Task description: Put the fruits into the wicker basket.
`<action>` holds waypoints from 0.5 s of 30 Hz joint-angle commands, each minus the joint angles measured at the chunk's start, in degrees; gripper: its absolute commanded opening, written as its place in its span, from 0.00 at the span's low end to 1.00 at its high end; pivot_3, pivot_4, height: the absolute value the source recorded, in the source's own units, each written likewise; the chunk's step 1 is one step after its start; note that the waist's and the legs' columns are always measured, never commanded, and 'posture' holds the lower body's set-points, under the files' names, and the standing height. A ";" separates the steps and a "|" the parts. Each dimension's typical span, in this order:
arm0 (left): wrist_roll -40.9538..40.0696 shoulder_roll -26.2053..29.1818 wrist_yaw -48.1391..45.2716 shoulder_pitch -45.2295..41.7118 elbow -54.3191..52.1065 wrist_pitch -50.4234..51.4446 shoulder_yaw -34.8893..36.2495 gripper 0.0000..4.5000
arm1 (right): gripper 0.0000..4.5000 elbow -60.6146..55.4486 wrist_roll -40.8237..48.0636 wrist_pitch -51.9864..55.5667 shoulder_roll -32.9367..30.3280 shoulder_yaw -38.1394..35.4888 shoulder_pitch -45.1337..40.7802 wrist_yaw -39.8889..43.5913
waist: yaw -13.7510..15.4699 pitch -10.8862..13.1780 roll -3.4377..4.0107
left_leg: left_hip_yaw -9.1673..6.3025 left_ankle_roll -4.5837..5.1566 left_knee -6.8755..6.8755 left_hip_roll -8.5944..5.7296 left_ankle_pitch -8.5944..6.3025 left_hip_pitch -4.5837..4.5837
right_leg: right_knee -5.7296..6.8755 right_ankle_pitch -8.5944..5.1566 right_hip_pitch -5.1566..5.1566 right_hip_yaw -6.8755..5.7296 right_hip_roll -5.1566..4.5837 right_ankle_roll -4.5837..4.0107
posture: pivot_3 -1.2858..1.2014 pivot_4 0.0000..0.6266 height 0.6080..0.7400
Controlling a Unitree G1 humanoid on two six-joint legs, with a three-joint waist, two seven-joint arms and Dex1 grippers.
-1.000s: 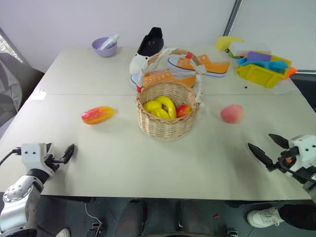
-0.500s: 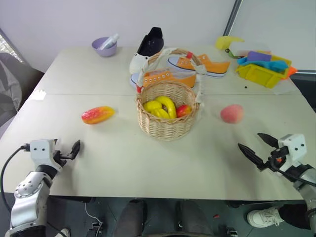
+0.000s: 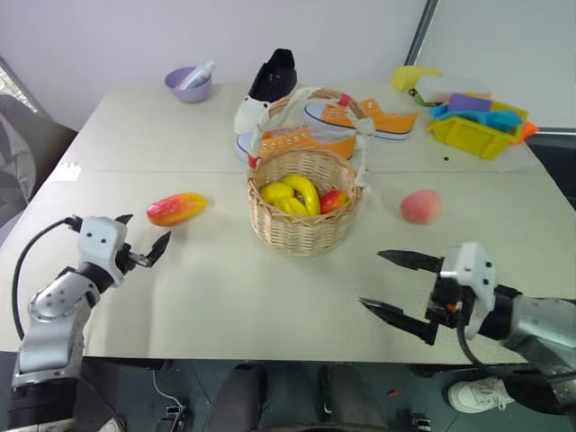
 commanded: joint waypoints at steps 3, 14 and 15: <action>1.45 7.12 -7.39 -10.44 7.89 2.06 -3.93 0.99 | 0.99 -1.64 0.18 -0.40 0.84 3.81 -3.82 -1.45 | 0.22 0.04 -0.07 | -0.03 0.00 0.01 -0.03 0.00 -0.03 | -0.01 0.01 0.00 -0.04 0.03 0.01 | 0.52 0.24 0.86; 7.67 8.83 -28.07 -38.48 36.55 1.62 -19.21 0.99 | 0.99 -0.94 -7.00 -8.26 3.58 11.00 1.13 0.77 | -0.67 0.12 -0.22 | 0.02 0.01 0.04 -0.08 0.01 -0.04 | 0.12 0.21 -0.04 -0.09 0.28 0.39 | 0.52 0.24 0.86; 8.76 8.77 -28.55 -39.94 38.74 0.65 -20.13 0.99 | 0.99 -1.22 -7.54 -8.62 3.81 11.52 1.61 0.53 | -0.91 0.13 -0.23 | 0.02 0.01 0.03 -0.06 0.01 -0.03 | 0.14 0.21 -0.05 -0.08 0.29 0.39 | 0.52 0.24 0.86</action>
